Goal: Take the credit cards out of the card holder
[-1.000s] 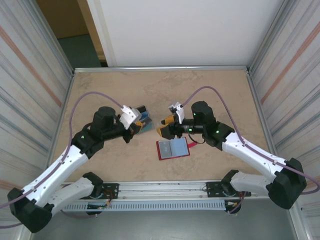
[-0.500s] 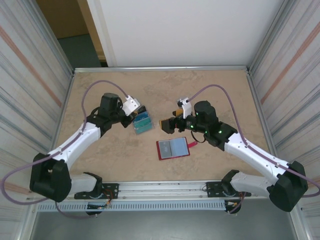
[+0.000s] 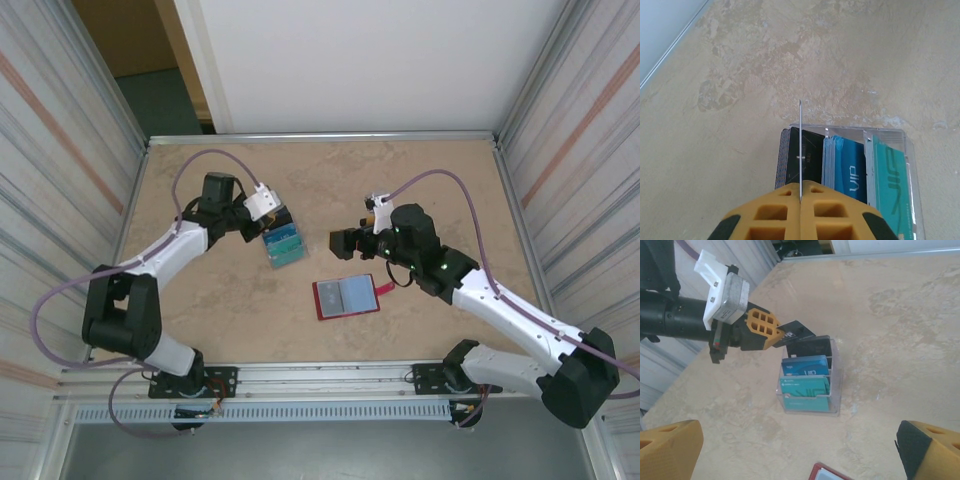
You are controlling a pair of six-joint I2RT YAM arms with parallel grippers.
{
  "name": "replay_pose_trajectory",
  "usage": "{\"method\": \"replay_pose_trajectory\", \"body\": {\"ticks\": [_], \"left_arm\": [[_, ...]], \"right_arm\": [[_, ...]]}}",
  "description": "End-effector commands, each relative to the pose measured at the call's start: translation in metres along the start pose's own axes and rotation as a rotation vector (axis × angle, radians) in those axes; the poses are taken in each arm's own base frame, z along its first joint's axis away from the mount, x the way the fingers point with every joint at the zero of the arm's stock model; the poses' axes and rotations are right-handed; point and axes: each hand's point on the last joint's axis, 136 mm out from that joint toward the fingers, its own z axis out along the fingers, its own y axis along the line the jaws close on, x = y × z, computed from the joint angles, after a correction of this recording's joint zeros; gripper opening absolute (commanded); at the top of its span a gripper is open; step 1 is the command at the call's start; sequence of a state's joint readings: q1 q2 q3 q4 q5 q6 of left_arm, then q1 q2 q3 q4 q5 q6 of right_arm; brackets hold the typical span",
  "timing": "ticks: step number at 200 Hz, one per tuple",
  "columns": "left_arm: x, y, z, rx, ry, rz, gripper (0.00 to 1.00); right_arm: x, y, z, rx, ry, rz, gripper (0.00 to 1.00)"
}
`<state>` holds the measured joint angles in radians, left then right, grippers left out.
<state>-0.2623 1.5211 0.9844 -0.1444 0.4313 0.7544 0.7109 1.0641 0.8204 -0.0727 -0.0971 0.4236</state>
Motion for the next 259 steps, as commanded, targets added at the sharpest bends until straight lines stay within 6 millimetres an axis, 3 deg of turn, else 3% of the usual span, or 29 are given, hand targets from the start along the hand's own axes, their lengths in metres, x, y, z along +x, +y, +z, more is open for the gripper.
{"method": "replay_pose_trajectory", "body": {"ticks": [1, 50, 107, 149, 198, 242, 259], "left_arm": [[-0.006, 0.002, 0.005, 0.038, -0.025, 0.045, 0.00], [0.010, 0.004, 0.025, 0.071, 0.019, 0.026, 0.00], [0.027, 0.006, 0.032, 0.072, 0.101, 0.025, 0.00], [0.031, 0.007, 0.031, 0.084, 0.140, -0.004, 0.14], [0.016, 0.012, 0.020, 0.049, 0.116, -0.002, 0.23], [-0.010, 0.013, 0.000, -0.021, 0.073, -0.005, 0.25], [-0.024, 0.010, -0.013, -0.056, 0.020, -0.022, 0.53]], "right_arm": [[0.000, -0.010, -0.005, 0.045, -0.013, 0.032, 0.99], [0.000, -0.012, -0.006, 0.058, -0.014, 0.039, 0.99], [0.005, -0.016, -0.008, 0.074, -0.003, 0.049, 0.99], [0.007, -0.015, -0.004, 0.068, 0.007, 0.054, 0.99], [0.017, -0.028, 0.001, 0.146, 0.045, 0.075, 1.00], [0.050, -0.041, 0.011, 0.282, 0.186, 0.098, 0.80], [0.071, -0.041, 0.016, 0.334, 0.265, 0.089, 0.68]]}}
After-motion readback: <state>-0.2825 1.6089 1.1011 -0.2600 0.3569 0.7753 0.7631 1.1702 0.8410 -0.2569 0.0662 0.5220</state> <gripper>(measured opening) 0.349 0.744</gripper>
